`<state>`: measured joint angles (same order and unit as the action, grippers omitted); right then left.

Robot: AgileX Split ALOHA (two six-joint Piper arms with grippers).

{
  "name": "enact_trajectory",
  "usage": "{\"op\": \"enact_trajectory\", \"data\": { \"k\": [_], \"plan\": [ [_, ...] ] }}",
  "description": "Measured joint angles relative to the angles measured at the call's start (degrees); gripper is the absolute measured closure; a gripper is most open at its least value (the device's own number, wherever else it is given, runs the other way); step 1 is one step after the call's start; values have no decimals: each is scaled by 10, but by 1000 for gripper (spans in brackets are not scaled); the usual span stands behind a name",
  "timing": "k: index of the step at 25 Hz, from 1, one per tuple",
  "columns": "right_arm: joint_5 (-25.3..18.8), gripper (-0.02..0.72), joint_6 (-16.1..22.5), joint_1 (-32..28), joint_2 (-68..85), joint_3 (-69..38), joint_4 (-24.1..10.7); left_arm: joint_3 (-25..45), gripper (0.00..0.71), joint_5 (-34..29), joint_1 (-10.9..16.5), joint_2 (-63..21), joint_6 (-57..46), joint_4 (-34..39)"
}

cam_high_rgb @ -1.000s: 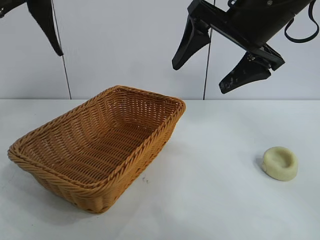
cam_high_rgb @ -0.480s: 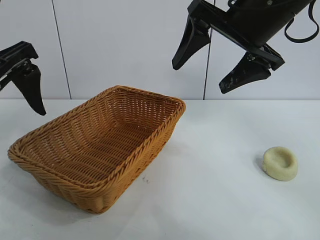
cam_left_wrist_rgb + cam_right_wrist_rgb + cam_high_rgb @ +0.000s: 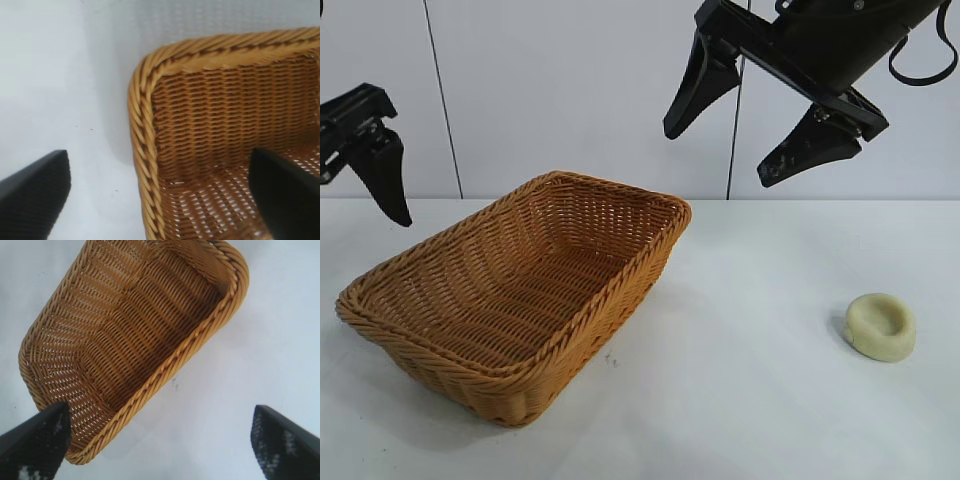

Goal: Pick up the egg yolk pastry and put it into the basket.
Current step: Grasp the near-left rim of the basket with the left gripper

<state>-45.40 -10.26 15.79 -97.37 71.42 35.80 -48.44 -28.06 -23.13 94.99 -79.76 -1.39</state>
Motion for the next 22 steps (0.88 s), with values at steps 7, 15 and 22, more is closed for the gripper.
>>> {"op": "enact_trajectory", "data": {
  "k": [7,15,22],
  "plan": [
    [-1,8,0,0,0,0,0,1,18,55,0,86,88,-75],
    [-1,8,0,0,0,0,0,1,259,55,0,101,131,-139],
    [-1,8,0,0,0,0,0,0,608,55,1,101,129,-149]
  ]
}}
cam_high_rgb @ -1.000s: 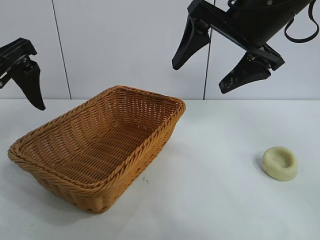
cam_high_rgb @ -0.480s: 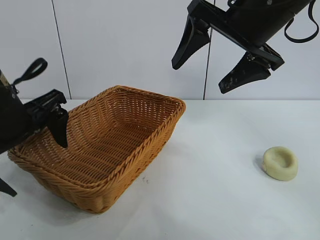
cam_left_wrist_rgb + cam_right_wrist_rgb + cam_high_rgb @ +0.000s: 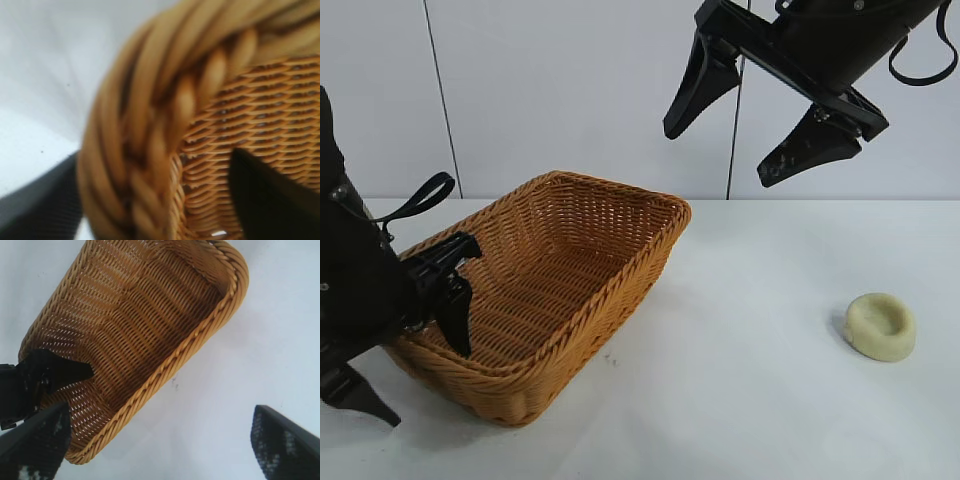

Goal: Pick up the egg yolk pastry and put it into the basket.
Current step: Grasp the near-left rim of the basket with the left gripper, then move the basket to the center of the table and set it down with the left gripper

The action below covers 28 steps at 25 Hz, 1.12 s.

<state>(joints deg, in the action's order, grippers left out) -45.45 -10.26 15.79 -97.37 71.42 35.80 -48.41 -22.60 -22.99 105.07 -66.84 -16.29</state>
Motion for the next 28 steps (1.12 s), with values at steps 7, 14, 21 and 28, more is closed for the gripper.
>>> {"op": "enact_trajectory", "data": {
  "k": [7,14,21,28],
  "plan": [
    [0,8,0,0,0,0,0,-45,609,-63,45,0,110,-23],
    [0,8,0,0,0,0,0,-166,611,-190,119,29,377,-74],
    [-2,8,0,0,0,0,0,-311,611,-319,123,108,523,-74],
    [-2,8,0,0,0,0,-1,-381,611,-363,99,147,608,-74]
  ]
}}
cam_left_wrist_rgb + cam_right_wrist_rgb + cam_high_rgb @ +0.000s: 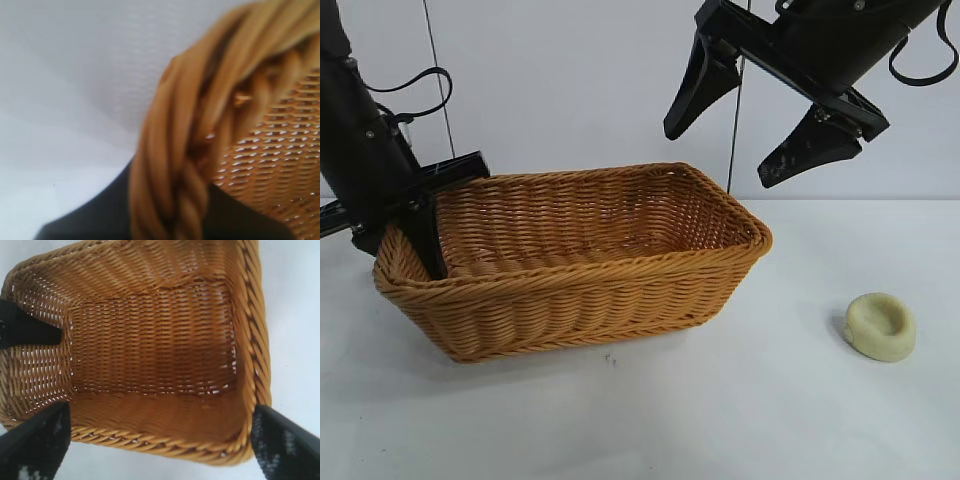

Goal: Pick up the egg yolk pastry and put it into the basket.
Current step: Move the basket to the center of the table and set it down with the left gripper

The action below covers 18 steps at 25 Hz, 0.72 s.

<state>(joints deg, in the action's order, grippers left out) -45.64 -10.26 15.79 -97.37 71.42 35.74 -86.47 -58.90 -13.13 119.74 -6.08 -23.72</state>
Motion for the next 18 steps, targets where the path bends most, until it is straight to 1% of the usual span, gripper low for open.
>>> {"op": "enact_trajectory", "data": {
  "k": [6,9,13,18],
  "plan": [
    [0,8,0,0,0,0,0,-2,611,17,-12,21,5,0],
    [-1,8,0,0,0,0,0,-3,611,30,-12,29,5,1],
    [-1,8,0,0,0,0,0,-3,613,42,-12,63,9,2],
    [-1,8,0,0,0,0,0,-3,613,46,-12,69,12,0]
  ]
}}
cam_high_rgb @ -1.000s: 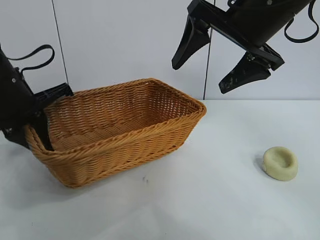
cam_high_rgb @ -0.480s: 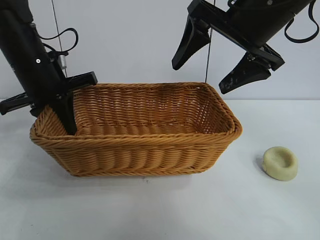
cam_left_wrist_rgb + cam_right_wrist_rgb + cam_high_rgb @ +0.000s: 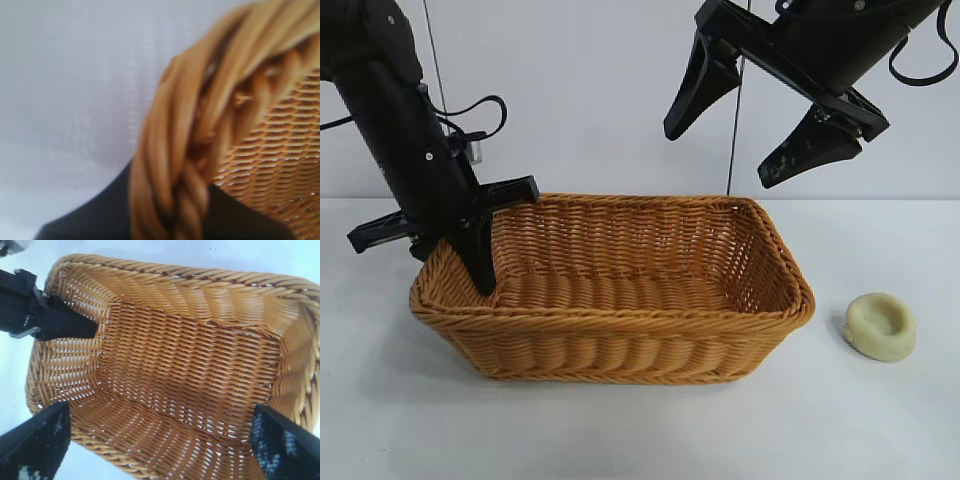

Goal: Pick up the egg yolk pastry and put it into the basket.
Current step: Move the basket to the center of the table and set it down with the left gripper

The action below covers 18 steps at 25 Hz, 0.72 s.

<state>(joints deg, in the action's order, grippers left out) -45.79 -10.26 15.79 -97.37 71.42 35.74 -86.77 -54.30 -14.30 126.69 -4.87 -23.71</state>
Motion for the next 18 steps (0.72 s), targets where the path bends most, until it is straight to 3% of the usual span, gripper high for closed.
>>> {"op": "enact_trajectory", "data": {
  "k": [3,5,7,9,12,18],
  "plan": [
    [0,8,0,0,0,0,0,0,541,0,0,0,1,0],
    [0,8,0,0,0,0,-1,0,391,2,0,0,1,1],
    [0,8,0,0,0,0,-1,0,184,2,0,0,1,10],
    [0,8,0,0,0,0,-2,0,85,1,0,0,1,19],
    [0,8,0,0,0,0,-2,0,34,-13,0,1,1,34],
    [0,8,0,0,0,0,-2,0,18,-31,0,-26,1,48]
  ]
}}
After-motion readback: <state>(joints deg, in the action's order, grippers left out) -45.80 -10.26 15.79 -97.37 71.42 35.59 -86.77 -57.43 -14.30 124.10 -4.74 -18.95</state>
